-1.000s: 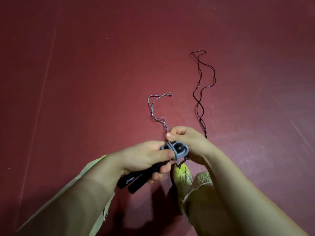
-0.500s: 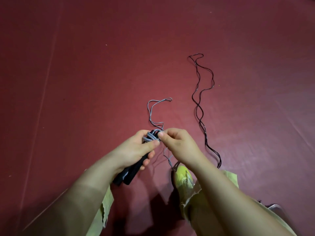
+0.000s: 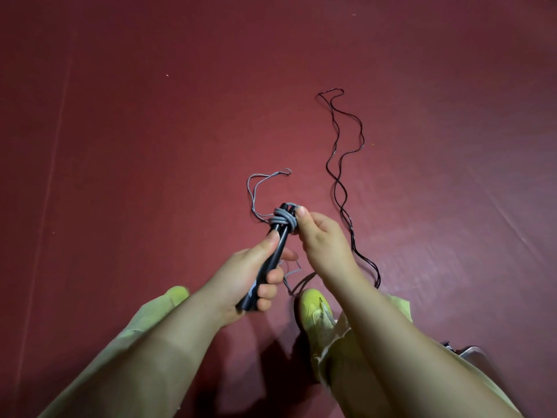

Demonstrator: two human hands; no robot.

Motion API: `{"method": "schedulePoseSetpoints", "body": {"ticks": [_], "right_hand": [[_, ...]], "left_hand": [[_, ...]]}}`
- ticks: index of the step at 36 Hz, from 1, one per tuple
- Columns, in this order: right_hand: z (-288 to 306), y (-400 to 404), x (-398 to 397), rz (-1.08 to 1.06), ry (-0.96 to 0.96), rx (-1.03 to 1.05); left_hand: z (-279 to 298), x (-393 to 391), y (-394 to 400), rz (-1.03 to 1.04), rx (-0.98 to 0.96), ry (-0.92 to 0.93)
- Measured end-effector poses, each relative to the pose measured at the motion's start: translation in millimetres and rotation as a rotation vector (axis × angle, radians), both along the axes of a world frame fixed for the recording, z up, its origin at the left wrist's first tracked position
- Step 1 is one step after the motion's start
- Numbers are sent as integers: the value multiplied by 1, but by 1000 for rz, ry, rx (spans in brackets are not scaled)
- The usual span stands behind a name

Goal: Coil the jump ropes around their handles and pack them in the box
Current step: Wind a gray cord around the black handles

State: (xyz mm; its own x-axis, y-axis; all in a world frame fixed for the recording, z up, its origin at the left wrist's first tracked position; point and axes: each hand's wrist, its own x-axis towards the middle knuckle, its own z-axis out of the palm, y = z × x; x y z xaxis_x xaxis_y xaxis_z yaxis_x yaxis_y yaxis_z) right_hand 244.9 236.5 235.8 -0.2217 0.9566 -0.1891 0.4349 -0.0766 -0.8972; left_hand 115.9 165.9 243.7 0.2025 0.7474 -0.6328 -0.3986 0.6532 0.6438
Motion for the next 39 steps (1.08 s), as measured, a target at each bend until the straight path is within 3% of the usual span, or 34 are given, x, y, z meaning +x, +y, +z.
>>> {"method": "schedulePoseSetpoints", "body": {"ticks": [7, 10, 13, 16, 19, 23, 27, 32, 39], "right_hand": [[0, -5, -9, 12, -217, 30], [-1, -8, -12, 28, -238, 16], [4, -12, -15, 119, -224, -121], [4, -14, -16, 172, -242, -213], [5, -13, -15, 198, -263, -245], [9, -12, -13, 200, -243, -226], [11, -10, -13, 189, -215, -176], [6, -9, -14, 154, -72, -101], [1, -7, -10, 109, 127, -69]], "left_hand": [[-6, -4, 5, -30, 94, 420], [-16, -12, 6, -158, 264, 877], [-18, -16, 2, -312, 284, 1267], [-14, -15, -1, -438, 285, 1434], [-10, -14, -1, -496, 298, 1464], [-10, -18, 2, -519, 253, 1314], [-3, -18, 5, -348, 175, 629], [13, -24, 2, -151, -69, 12], [13, -24, 1, -177, -155, -302]]}}
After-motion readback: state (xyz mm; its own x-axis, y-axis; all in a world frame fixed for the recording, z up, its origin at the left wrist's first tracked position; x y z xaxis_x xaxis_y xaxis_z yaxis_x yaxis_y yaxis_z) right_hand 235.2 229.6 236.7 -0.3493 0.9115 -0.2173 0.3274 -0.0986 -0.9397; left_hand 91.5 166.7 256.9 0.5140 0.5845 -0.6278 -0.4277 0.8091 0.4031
